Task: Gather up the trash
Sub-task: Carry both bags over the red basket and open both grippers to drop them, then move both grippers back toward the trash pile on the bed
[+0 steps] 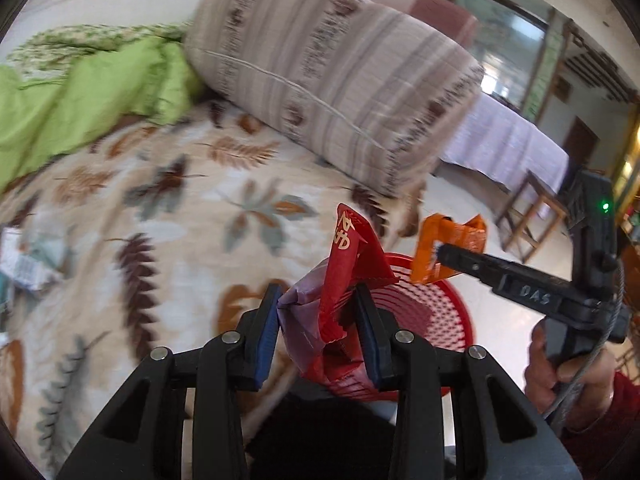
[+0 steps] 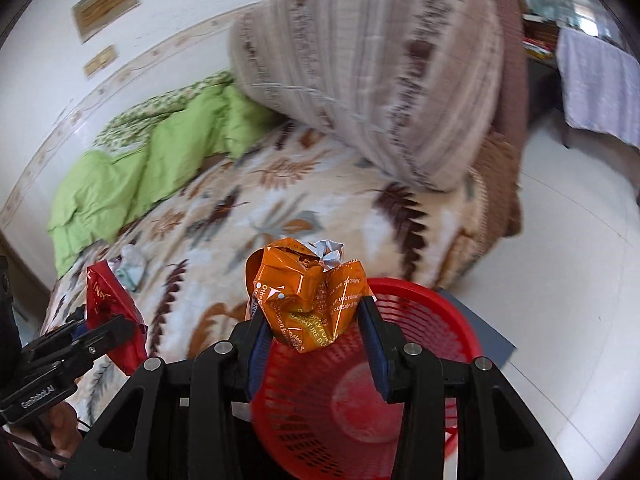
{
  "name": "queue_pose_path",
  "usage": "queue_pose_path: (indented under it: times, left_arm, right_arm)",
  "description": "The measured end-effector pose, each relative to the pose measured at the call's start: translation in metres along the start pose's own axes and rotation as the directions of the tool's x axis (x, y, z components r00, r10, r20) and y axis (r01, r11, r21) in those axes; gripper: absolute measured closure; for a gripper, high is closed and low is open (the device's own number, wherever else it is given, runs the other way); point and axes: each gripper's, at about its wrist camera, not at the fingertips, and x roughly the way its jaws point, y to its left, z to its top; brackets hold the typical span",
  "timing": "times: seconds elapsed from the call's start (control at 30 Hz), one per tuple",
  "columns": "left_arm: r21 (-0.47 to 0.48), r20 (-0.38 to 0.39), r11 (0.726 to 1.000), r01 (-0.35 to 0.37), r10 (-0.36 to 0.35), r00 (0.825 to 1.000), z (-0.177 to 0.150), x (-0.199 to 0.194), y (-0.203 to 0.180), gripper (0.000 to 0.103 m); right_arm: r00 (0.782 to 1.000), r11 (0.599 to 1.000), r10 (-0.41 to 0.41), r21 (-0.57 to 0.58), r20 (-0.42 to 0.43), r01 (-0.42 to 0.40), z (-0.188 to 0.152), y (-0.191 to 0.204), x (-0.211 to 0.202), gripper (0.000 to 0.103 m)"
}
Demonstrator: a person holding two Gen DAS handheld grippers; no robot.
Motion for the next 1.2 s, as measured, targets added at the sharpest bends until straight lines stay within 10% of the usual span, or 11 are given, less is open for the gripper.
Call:
queue_pose_path:
  times: [0.33,0.63,1.03,1.2]
  left_arm:
    - [0.013,-0.052,0.999,0.046,-0.045,0.998,0.003,0.032,-0.033,0.042]
    - [-0.088,0.032,0.984,-0.156,0.160,0.987,-0.014,-0.031,0.042,0.030]
    - [-0.373,0.033,0.840,-0.393,0.436,0.899,-0.076,-0.126,0.170,0.025]
    - [-0.485,0.021,0.731,-0.480,0.559,0.829,-0.094,-0.161,0.230,0.025]
  right_arm:
    - [0.998,0.996,-0.065,0.070,0.013,0.064,-0.005,-0.039,-0.014,0.040]
    - [0.998,0.998,0.060,-0.016,-0.004,-0.060,-0.004,0.016,-0.001,0.040]
    - [0.962,0.933,0.239,-0.243,-0.133,-0.266,-0.018,0.156,0.037,0.039]
    - [0.933,0.877,0.287,-0.332,-0.216,-0.347,-0.025,0.220,0.058,0.036]
